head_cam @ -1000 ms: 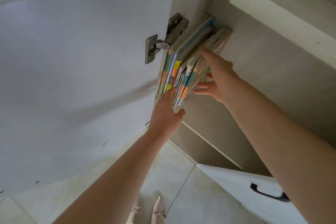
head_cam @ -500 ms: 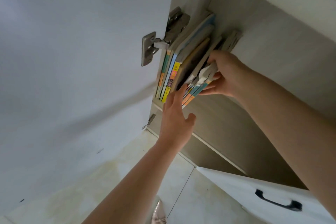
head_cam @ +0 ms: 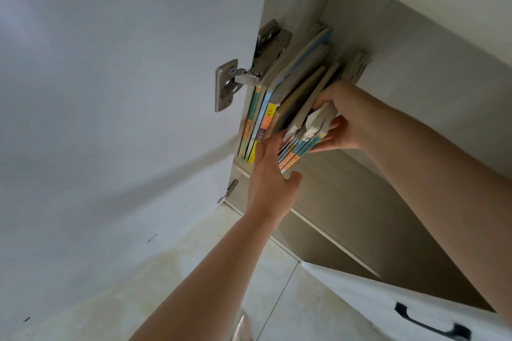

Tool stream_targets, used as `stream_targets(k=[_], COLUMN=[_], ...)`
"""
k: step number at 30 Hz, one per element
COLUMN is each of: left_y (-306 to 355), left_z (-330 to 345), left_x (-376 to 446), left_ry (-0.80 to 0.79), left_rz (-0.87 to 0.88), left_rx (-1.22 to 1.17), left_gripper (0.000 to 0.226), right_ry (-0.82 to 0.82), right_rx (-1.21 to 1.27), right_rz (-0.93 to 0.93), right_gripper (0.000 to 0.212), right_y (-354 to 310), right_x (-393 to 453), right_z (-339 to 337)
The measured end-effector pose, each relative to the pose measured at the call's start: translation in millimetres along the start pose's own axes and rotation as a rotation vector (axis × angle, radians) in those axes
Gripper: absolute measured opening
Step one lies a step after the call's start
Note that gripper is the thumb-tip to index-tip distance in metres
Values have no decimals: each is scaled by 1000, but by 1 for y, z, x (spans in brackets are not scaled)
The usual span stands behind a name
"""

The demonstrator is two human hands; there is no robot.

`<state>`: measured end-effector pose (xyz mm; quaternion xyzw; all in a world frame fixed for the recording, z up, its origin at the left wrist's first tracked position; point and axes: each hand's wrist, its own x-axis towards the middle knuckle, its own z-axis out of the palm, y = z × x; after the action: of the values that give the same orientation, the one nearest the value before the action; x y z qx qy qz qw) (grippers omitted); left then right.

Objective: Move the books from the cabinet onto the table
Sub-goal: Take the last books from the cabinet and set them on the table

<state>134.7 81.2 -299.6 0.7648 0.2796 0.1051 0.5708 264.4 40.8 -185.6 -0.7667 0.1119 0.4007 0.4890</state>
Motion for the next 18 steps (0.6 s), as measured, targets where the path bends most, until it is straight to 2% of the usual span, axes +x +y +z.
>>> stream_targets(k=[5,9,11,15,18], left_y=[-9,-10,-12,-21,-25], left_z=[10,21,29,38,38], left_x=[11,21,23,28,29], left_ry=[6,74,117,223,237], left_rz=[-1,-45,-6,111,181], left_rx=[3,-50,-12,145,217], left_gripper=[75,63,60,55,53], right_ry=[-7,-14,-25,-34,1], right_rx=[-26,-13,7,-3,5], right_rz=[-15,-42,-52,-42,-32], right_gripper=[4,4,5,19,21], right_y=[1,6,9,13,14], right_x=[0,3,4,7,6], right_z=[0,-2,-5,-10,-9])
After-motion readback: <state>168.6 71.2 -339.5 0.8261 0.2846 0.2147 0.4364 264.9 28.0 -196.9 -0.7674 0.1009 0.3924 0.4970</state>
